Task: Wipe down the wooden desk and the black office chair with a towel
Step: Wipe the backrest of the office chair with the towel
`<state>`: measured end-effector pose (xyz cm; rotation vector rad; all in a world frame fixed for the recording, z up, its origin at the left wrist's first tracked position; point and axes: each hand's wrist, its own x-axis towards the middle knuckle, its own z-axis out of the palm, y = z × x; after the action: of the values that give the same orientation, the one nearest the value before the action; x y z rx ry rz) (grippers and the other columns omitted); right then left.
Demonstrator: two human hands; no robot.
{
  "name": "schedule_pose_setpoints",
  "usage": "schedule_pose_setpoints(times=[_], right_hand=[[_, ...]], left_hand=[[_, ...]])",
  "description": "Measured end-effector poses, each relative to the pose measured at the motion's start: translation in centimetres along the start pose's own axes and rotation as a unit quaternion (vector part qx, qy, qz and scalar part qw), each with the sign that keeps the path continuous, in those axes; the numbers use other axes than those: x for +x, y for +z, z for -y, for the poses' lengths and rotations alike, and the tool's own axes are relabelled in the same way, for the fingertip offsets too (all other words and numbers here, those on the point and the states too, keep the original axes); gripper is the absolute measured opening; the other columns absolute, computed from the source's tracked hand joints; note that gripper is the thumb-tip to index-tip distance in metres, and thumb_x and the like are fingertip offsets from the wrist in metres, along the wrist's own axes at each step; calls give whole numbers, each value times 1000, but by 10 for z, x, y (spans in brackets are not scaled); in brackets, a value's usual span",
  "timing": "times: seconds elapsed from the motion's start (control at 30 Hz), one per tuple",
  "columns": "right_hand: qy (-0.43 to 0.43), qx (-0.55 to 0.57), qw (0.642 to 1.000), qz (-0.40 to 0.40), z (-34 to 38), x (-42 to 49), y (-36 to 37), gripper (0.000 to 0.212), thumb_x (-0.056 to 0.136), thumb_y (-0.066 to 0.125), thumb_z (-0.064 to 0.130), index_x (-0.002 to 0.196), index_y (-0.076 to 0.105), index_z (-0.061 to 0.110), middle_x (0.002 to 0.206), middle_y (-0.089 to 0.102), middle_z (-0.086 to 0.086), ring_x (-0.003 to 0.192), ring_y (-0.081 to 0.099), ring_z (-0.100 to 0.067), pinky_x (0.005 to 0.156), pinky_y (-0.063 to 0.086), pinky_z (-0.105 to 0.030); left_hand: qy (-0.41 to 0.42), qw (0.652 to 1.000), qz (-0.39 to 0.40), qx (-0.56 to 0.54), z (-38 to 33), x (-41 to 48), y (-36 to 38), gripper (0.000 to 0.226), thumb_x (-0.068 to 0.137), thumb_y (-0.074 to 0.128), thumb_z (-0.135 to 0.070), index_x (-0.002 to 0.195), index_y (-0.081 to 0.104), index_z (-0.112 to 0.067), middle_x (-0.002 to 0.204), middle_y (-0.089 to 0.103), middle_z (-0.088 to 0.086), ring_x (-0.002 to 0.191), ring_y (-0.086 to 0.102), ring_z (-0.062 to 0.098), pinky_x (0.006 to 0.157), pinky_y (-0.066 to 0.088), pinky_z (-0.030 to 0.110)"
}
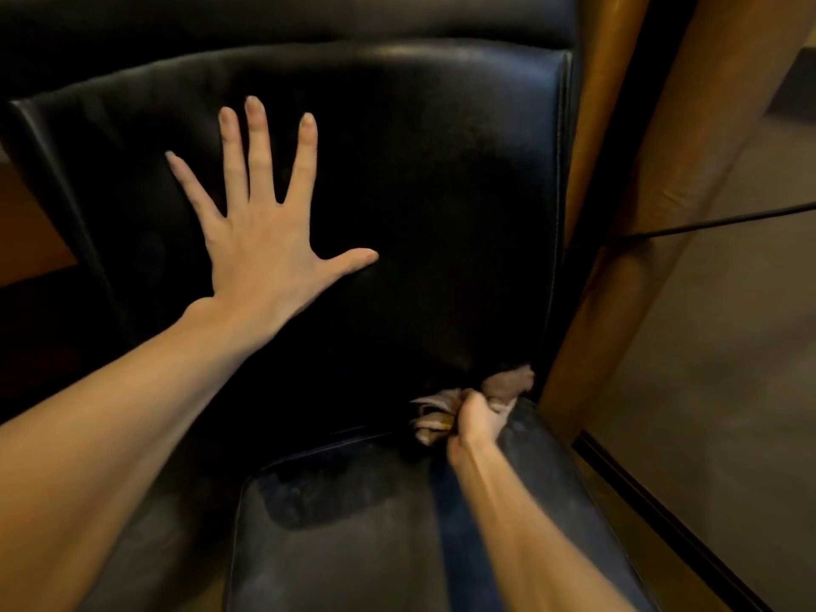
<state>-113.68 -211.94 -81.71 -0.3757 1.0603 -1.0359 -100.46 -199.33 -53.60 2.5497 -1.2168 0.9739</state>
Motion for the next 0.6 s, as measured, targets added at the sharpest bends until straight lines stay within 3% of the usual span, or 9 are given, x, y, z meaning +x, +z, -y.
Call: schedule_pose_setpoints(times=[0.07,0.13,0.2,0.3,0.33,0.37,0.43,0.5,0.6], right_hand=[[77,-4,996,51,-15,-51,17,86,69,54,1,150,38,22,107,59,-19,90,65,-38,84,54,-64],[178,-5,978,112,-29,-88,17,65,78,54,-2,141,46,9,93,61,-20,79,66,-34,71,60,-52],[213,-38,968,130,-26,-105,7,48,82,54,-2,130,55,1,88,63,-22,76,67,-34,67,58,-41],[36,-71,996,46,13,-109,-12,66,65,62,7,130,58,0,109,67,-23,98,67,-37,93,56,-54],[-30,-66,997,1,35,-111,-15,69,69,65,3,137,54,5,118,65,-19,107,64,-33,105,50,-52],[-85,-73,993,-47,59,-110,-16,73,79,67,-3,148,47,9,127,60,-14,115,60,-28,112,43,-42],[-185,-123,969,-111,103,-105,-20,79,93,63,-2,160,28,20,145,49,-4,130,51,-20,107,33,-18],[-238,-168,954,-71,128,-88,-21,85,95,62,5,163,16,29,160,38,-4,142,42,-23,113,31,-23],[-202,-211,956,-13,109,-76,-2,95,91,64,9,164,7,30,162,35,-8,144,41,-26,121,33,-43]], left_hand=[[0,1000,4,0,1,2,-2,127,71,52,-88,164,-7,-25,169,-11,21,156,-10,39,115,1,77],[4,1000,10,-4,2,5,-5,127,70,51,-89,164,-6,-26,170,-11,19,156,-11,38,117,0,75],[9,1000,22,-2,2,5,-9,127,70,52,-90,164,-6,-27,170,-12,18,157,-12,36,118,0,73],[24,999,31,6,0,2,-14,126,71,52,-91,163,-7,-28,170,-13,17,157,-13,35,119,0,72],[29,999,34,4,-1,2,-16,126,71,51,-91,163,-8,-29,170,-14,17,157,-14,34,119,0,72],[33,999,39,2,-2,2,-17,127,70,50,-92,163,-9,-29,170,-15,16,157,-15,34,119,-1,71],[37,998,44,-4,-2,2,-18,127,70,51,-93,163,-10,-30,170,-16,16,156,-16,34,120,-1,71],[37,998,47,-8,-2,2,-15,126,71,51,-93,163,-10,-31,170,-16,15,156,-16,33,120,-2,70],[37,998,45,-13,2,2,-13,123,72,46,-95,163,-9,-31,170,-15,15,156,-16,33,121,-1,68]])
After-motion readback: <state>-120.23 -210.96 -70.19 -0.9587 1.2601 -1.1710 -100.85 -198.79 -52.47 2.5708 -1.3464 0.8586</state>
